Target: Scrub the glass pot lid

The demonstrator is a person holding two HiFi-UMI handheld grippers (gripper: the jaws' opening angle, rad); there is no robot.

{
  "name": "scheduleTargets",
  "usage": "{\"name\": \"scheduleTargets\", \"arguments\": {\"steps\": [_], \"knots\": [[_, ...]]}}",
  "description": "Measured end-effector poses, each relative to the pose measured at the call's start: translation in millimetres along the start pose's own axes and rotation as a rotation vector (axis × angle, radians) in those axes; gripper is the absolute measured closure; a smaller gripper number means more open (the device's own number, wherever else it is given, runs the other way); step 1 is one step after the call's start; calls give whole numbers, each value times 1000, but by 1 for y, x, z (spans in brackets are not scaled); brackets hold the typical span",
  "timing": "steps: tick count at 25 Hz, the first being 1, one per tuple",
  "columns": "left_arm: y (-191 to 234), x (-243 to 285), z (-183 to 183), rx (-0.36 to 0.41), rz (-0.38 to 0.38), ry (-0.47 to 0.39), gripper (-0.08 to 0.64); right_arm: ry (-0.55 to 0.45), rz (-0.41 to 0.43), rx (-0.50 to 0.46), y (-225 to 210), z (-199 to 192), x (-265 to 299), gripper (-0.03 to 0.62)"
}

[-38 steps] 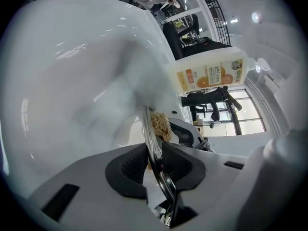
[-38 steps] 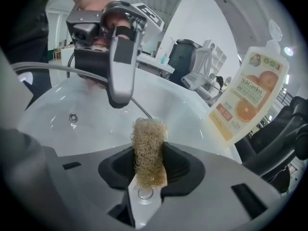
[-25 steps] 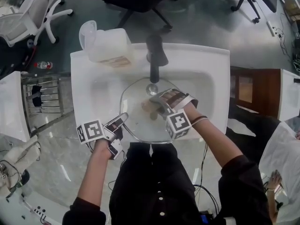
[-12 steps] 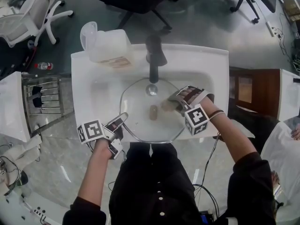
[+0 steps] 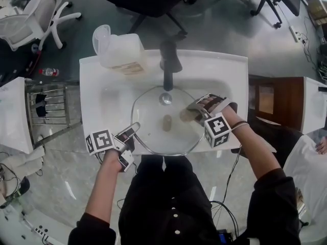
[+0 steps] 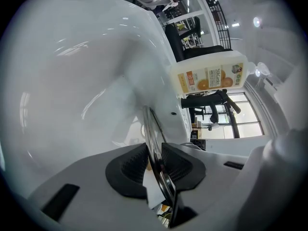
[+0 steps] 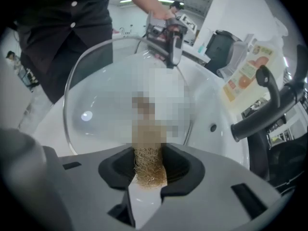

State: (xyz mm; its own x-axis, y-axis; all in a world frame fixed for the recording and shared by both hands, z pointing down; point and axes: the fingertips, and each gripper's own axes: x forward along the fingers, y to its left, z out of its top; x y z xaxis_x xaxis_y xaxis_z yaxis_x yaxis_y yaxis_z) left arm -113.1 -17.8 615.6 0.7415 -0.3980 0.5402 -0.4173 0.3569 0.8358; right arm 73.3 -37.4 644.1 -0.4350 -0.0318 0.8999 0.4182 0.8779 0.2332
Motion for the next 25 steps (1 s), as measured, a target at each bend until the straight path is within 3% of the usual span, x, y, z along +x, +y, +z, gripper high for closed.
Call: {"name": "scheduleTargets", "arguments": {"steps": [5, 10, 15, 21, 25], "knots": [[-2, 0, -1, -10, -33, 17, 453, -147, -113, 200, -41, 71, 3, 446], [-5, 0, -1, -3, -86, 56, 445, -191, -189, 296, -73, 118, 29, 446], [-6, -2, -3, -17, -91, 100, 446, -226, -207, 278, -81, 141, 38, 446], [-20, -6, -5, -70, -188, 159, 419, -241, -207, 237, -74, 145, 47, 446], [-17, -6, -5, -77, -177, 175, 408, -243, -209, 210, -72, 149, 46, 446]]}}
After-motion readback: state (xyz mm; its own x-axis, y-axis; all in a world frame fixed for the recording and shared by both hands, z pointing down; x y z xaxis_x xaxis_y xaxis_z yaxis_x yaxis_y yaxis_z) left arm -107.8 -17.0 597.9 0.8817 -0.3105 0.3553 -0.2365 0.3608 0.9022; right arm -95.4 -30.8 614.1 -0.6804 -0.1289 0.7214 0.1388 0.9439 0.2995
